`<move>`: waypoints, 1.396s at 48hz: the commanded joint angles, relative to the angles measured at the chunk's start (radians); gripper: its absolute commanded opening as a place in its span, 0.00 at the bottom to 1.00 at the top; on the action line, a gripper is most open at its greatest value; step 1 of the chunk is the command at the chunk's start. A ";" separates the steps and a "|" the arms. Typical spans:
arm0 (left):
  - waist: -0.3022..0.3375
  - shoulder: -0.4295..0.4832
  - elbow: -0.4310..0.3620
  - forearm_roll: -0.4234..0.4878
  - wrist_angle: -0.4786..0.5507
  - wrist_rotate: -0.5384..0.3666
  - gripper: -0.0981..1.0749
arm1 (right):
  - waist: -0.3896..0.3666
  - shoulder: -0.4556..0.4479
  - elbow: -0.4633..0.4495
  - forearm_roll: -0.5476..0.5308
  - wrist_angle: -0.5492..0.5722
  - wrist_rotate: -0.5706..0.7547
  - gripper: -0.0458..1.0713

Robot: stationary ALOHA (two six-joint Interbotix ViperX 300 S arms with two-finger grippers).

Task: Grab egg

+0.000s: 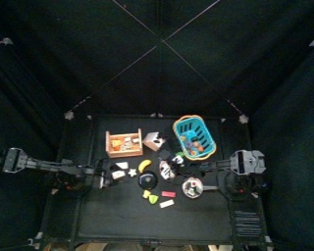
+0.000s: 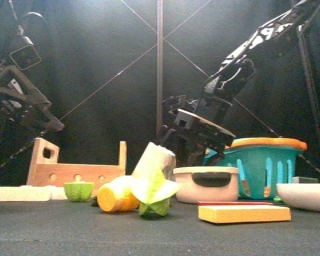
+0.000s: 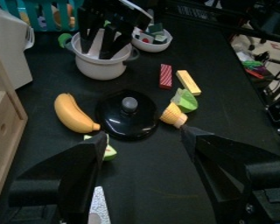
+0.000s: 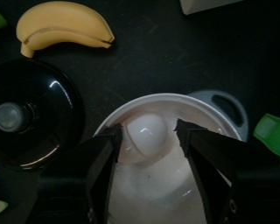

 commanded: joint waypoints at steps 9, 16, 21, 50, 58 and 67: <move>0.002 0.002 -0.011 -0.002 -0.003 0.000 0.94 | 0.003 0.008 -0.021 0.023 0.025 -0.002 0.82; 0.002 0.002 -0.011 -0.002 -0.005 0.000 0.94 | 0.005 0.005 -0.021 0.029 0.072 0.000 0.82; 0.000 0.002 -0.011 -0.002 -0.005 0.000 0.94 | 0.006 0.005 -0.020 0.035 0.083 0.000 0.82; 0.002 0.002 -0.011 -0.002 -0.005 0.002 0.94 | 0.003 0.026 -0.017 0.071 0.084 0.000 0.81; 0.002 0.002 -0.011 -0.002 -0.005 0.000 0.94 | 0.006 0.034 -0.021 0.071 0.084 0.000 0.79; 0.002 0.002 -0.011 -0.002 -0.005 0.000 0.94 | 0.006 0.035 -0.021 0.071 0.084 -0.002 0.68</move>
